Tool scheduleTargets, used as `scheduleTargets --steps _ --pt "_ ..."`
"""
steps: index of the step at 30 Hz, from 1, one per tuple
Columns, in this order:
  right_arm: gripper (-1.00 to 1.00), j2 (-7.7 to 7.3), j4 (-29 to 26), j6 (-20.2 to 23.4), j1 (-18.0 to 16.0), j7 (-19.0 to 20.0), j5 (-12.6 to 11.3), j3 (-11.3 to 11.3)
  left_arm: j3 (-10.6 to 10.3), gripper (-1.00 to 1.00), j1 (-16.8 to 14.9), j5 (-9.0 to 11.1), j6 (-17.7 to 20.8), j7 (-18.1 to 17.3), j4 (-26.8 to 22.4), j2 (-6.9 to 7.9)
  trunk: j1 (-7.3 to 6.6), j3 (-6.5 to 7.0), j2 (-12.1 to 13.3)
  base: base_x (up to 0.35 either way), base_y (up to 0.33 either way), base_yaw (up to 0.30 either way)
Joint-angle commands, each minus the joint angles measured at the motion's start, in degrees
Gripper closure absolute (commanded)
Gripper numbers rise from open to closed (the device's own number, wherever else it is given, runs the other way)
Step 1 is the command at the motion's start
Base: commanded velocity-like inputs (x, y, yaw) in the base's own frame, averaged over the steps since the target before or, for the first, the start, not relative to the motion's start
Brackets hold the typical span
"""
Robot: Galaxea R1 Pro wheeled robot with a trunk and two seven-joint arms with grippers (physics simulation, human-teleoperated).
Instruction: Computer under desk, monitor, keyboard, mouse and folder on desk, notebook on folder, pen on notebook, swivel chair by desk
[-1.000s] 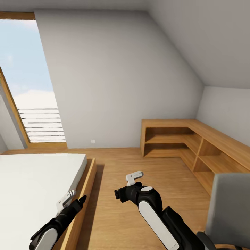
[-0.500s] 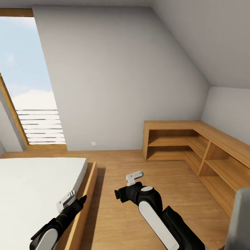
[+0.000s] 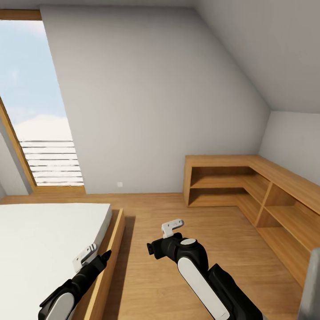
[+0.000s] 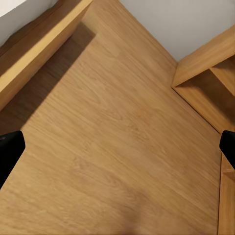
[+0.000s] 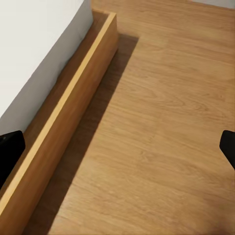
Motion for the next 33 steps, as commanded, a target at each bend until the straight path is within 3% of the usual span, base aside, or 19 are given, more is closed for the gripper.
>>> scheduleTargets --steps 1,9,33 --pt "-1.0 0.01 -0.04 0.14 -0.07 -0.6 -0.52 0.05 -0.12 -1.0 -0.05 0.45 0.04 0.48 -0.09 0.05 0.01 -0.08 -0.06 0.017 0.003 0.0" --pt "-1.0 0.0 -0.04 0.14 -0.07 -0.6 -0.52 0.04 -0.59 -1.0 -0.05 0.37 0.12 0.48 -0.09 0.08 0.01 -0.08 -0.06 0.175 0.001 0.0" --pt "-1.0 0.03 -0.04 0.06 -0.07 -0.65 -0.52 -0.11 -0.63 -1.0 -0.1 0.35 0.13 0.48 -0.1 0.12 0.01 -0.08 -0.06 0.33 0.0 0.0"
